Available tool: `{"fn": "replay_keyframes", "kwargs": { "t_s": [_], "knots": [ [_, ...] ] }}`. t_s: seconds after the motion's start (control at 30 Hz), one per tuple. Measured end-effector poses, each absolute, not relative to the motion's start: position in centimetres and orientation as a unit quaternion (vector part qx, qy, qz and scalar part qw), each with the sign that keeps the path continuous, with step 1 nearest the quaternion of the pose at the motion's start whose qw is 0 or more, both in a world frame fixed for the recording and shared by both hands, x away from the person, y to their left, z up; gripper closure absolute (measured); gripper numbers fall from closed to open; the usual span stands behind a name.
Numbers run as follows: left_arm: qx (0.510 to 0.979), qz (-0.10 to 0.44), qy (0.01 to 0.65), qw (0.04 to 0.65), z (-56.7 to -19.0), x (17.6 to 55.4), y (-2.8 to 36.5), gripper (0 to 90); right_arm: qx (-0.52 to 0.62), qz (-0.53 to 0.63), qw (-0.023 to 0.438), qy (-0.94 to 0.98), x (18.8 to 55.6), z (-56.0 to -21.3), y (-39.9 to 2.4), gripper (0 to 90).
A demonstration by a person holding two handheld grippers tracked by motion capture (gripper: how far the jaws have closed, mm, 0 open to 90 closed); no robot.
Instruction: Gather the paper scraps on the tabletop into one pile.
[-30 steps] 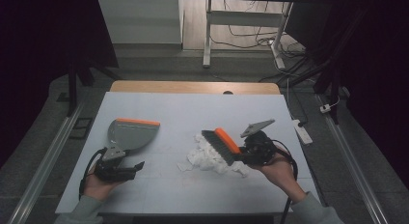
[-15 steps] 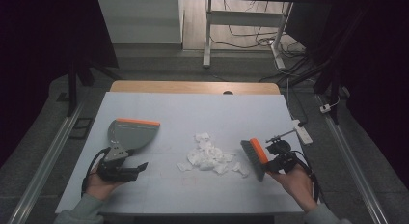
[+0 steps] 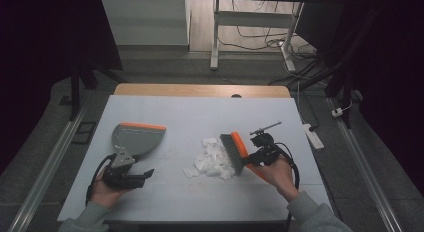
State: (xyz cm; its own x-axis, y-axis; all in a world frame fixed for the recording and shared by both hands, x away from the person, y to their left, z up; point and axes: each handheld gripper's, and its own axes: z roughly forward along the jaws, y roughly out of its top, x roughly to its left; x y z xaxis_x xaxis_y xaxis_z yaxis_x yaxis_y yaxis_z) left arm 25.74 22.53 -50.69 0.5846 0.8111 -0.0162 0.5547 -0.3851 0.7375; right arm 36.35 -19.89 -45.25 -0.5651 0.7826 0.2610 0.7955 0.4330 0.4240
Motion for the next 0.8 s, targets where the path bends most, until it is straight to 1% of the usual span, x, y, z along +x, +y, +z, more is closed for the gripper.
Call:
{"fn": "replay_keyframes", "kwargs": {
  "t_s": [0.07,0.3,0.43,0.53,0.77,0.8],
  "knots": [
    [0.813,0.177,0.423,0.360,-50.7,25.8,22.6,28.5,-0.457,-0.273,0.006,-0.846,36.2,-44.8,-20.2,70.8],
    [0.810,0.181,0.430,0.355,-50.7,25.8,22.4,28.6,-0.451,-0.330,-0.020,-0.829,35.9,-42.3,-23.2,70.7],
    [0.810,0.182,0.429,0.355,-50.6,25.8,22.3,28.6,-0.435,-0.336,-0.041,-0.834,36.2,-41.7,-23.9,70.7],
    [0.811,0.182,0.428,0.355,-50.6,25.9,22.1,28.6,-0.409,-0.327,-0.061,-0.850,37.3,-41.8,-23.2,70.7],
    [0.810,0.185,0.428,0.356,-50.6,25.9,22.1,28.7,-0.360,-0.302,-0.071,-0.880,41.8,-42.5,-19.4,70.7],
    [0.810,0.184,0.429,0.356,-50.6,25.9,22.1,28.6,-0.354,-0.297,-0.079,-0.883,42.5,-42.6,-18.7,70.7]
  ]
}}
